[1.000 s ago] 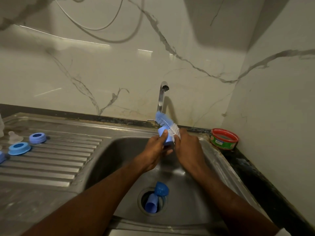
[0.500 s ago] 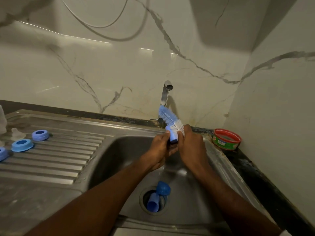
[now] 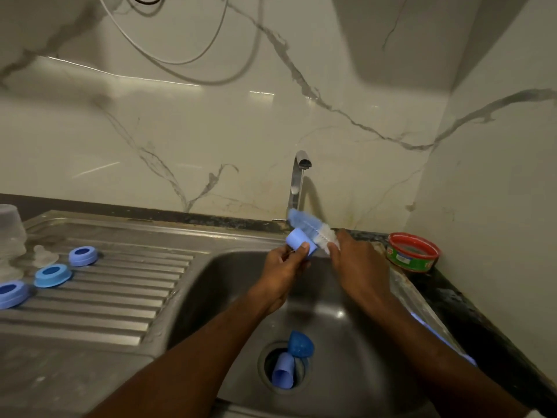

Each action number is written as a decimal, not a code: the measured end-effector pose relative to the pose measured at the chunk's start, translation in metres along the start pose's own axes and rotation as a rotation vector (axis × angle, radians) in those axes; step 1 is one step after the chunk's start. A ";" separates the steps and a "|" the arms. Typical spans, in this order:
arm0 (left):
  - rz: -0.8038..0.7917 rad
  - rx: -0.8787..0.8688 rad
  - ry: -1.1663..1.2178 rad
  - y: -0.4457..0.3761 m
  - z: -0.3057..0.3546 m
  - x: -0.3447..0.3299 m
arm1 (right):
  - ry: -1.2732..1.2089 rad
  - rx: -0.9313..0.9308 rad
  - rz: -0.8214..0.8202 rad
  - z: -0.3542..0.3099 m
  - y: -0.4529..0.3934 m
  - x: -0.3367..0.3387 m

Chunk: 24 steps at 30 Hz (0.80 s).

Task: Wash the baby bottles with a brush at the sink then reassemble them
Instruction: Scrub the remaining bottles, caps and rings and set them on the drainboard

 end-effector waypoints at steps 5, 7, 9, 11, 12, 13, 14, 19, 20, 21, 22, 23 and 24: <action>0.069 -0.028 -0.035 -0.008 0.008 0.023 | -0.057 0.065 0.009 0.010 0.016 -0.003; 0.018 -0.022 -0.053 -0.005 0.005 0.016 | -0.043 0.049 0.021 0.007 0.014 -0.007; -0.029 0.009 -0.008 0.001 0.002 0.006 | -0.049 -0.009 0.045 0.005 0.006 -0.009; -0.046 0.043 0.028 0.004 0.000 0.000 | -0.047 -0.031 0.037 -0.001 0.002 -0.011; -0.023 0.056 0.031 0.003 -0.001 0.002 | -0.035 -0.019 0.022 -0.005 0.002 -0.014; 0.023 0.062 0.029 0.002 -0.002 0.008 | -0.024 -0.002 0.009 -0.007 0.004 -0.016; 0.080 0.065 0.019 0.000 -0.001 0.016 | -0.019 0.010 0.002 -0.008 0.006 -0.016; 0.265 0.088 0.057 -0.006 0.008 0.046 | -0.070 0.075 -0.006 0.004 0.016 -0.018; 0.249 0.098 0.057 -0.005 0.009 0.044 | -0.090 0.081 -0.007 0.003 0.016 -0.018; 0.212 0.109 0.067 -0.003 0.009 0.038 | -0.105 0.080 -0.007 0.002 0.015 -0.018; 0.164 0.122 0.073 -0.002 0.007 0.029 | -0.110 0.074 0.000 -0.001 0.013 -0.017; 0.117 0.141 0.080 0.002 0.004 0.018 | -0.109 0.066 0.008 -0.004 0.012 -0.016; 0.095 0.158 0.094 0.006 0.004 0.009 | -0.103 0.059 0.010 -0.008 0.012 -0.015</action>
Point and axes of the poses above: each hand's wrist, its own y-axis away from the middle knuckle, its own x-axis out of the back of the hand, z = x × y, the point moved 10 cm from there along -y, towards the middle knuckle, and after that the axes turned 8 degrees about -x, right-handed, at the moved point
